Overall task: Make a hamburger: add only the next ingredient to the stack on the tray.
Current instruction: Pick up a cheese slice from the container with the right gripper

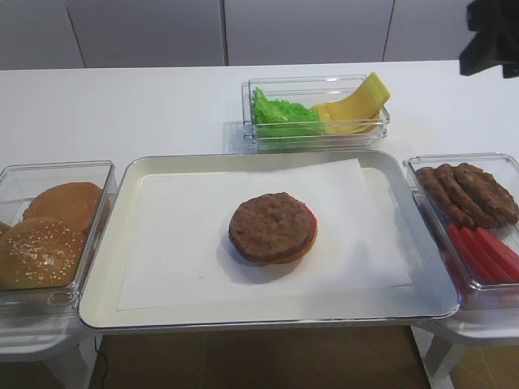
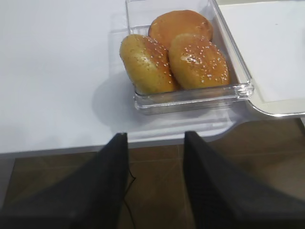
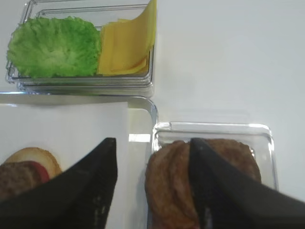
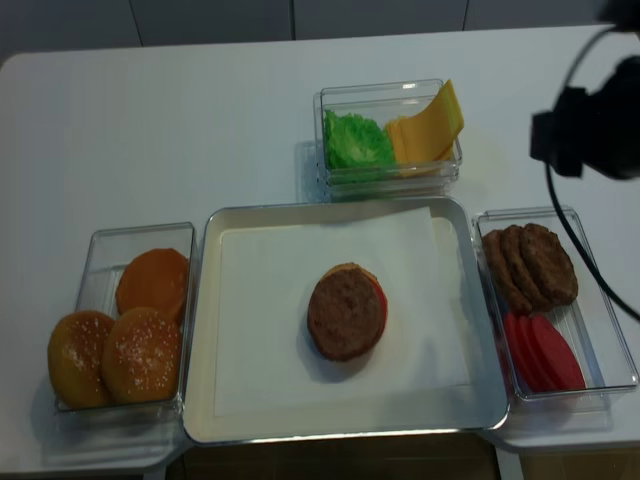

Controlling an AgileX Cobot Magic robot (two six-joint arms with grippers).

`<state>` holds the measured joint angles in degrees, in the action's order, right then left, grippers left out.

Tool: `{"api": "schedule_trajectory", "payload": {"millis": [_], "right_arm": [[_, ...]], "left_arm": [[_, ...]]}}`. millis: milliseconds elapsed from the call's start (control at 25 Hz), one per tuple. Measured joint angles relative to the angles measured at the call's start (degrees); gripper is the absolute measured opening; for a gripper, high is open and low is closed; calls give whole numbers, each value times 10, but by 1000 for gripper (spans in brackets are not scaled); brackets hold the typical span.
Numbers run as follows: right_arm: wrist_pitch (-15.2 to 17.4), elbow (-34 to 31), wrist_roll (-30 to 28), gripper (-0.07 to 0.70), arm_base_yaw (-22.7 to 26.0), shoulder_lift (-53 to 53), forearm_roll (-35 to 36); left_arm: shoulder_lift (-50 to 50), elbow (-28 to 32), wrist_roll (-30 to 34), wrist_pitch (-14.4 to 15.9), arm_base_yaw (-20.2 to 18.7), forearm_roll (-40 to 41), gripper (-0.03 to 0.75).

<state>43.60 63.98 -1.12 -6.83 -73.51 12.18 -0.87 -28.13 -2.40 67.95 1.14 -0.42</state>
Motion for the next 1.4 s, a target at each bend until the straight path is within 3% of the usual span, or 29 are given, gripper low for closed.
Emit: {"api": "schedule_trajectory", "payload": {"millis": [320,720,1040,1400], "right_arm": [[-1,135,-12,365,0,-179,35],[-3,242,-26,364,0,-330,53],[-7,279,-28,363,0,-388,53],[-25,279,-30,297,0,-403,53]], "left_arm": [[0,0,0,0,0,0,290],[0,0,0,0,0,0,290],[0,0,0,0,0,0,290],[0,0,0,0,0,0,290]]}}
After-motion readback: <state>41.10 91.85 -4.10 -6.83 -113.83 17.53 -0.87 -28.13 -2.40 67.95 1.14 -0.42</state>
